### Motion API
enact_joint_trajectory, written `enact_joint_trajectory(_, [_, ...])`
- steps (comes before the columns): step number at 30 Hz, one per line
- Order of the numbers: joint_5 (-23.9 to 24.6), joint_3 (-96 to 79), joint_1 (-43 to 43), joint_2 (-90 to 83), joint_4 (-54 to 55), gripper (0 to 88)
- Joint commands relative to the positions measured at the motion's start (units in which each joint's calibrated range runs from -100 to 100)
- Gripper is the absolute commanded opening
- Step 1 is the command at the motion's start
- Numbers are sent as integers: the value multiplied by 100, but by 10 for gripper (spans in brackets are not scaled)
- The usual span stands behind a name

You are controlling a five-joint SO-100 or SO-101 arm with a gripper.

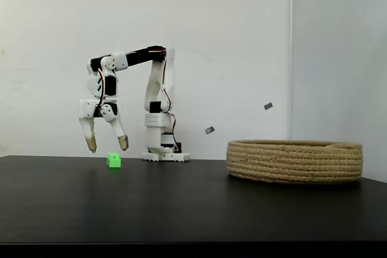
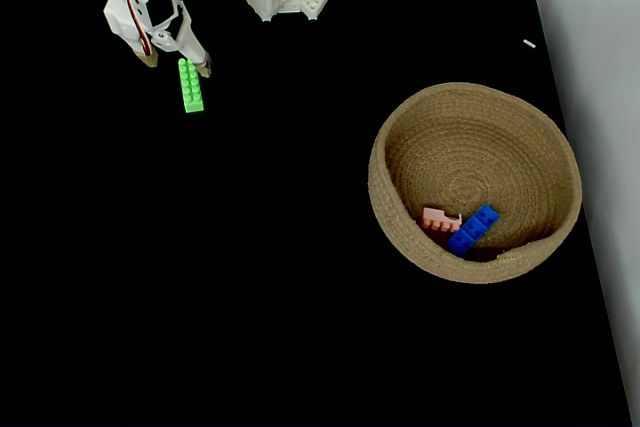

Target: Place the lego blocks in the tray

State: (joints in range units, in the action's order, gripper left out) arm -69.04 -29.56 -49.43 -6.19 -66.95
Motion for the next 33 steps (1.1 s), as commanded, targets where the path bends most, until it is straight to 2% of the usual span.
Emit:
enact_joint_trajectory(1, [24,526,-36,206,177,298])
enact_joint_trajectory(5, [171,754,46,499,294,272])
enact_joint_trajectory(8, [454,736,227,533,369,41])
enact_joint_trajectory(9, [586,726,293,533,377,3])
enact_joint_trajectory(22, [1035,-186,788,-499,377,0])
enact_joint_trajectory(25, [1333,362,1151,-894,-198,0])
enact_joint_trajectory(28, [1954,1018,1753,-1376,-689,0])
enact_joint_trajectory(33, [3258,1529,3022,-2175,-256,0])
